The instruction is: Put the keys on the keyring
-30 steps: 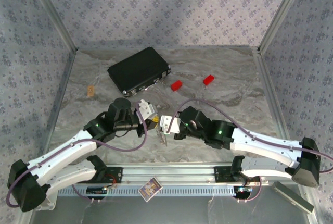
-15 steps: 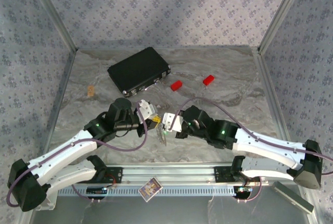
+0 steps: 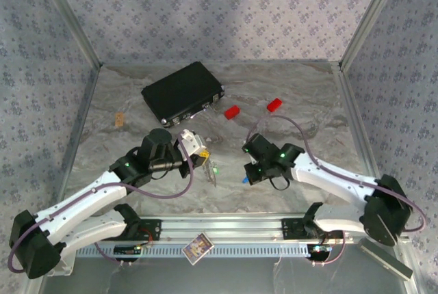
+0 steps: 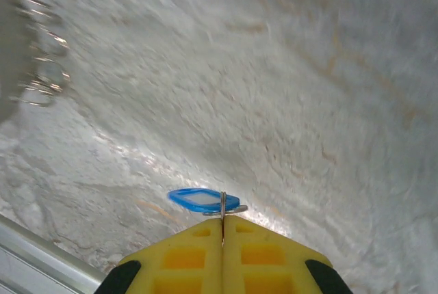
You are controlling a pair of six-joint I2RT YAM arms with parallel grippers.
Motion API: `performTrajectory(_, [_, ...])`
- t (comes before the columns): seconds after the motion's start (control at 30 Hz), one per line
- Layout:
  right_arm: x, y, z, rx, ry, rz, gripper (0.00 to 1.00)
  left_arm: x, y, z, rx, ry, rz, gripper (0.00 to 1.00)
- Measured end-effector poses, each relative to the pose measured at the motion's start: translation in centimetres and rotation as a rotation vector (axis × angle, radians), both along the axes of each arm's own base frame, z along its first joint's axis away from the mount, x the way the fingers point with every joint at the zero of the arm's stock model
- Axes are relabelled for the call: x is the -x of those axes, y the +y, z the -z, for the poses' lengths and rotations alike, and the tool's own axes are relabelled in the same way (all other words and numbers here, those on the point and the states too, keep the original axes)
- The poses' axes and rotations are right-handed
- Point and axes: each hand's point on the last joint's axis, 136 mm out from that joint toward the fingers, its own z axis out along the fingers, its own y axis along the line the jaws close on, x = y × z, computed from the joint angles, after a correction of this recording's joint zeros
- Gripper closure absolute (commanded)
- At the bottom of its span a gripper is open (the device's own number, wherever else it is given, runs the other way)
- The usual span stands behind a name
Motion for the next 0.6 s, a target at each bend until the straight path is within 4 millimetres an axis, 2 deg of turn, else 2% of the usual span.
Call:
performTrajectory(0.13, [0.1, -0.3, 2.5, 0.031, 0.110, 0.049, 1.00, 0.0, 0.0, 0.0, 0.001, -0.001, 0.000, 1.00])
performTrajectory(0.3, [0.0, -0.2, 4.6, 0.058, 0.183, 0.068, 1.00, 0.0, 0.0, 0.0, 0.001, -0.001, 0.001, 1.00])
performTrajectory(0.57, [-1.3, 0.5, 5.5, 0.039, 0.208, 0.094, 1.00, 0.0, 0.0, 0.0, 0.000, -0.003, 0.002, 1.00])
performTrajectory(0.6, [-1.4, 0.5, 5.7, 0.039, 0.210, 0.096, 0.97, 0.0, 0.0, 0.0, 0.000, -0.003, 0.002, 1.00])
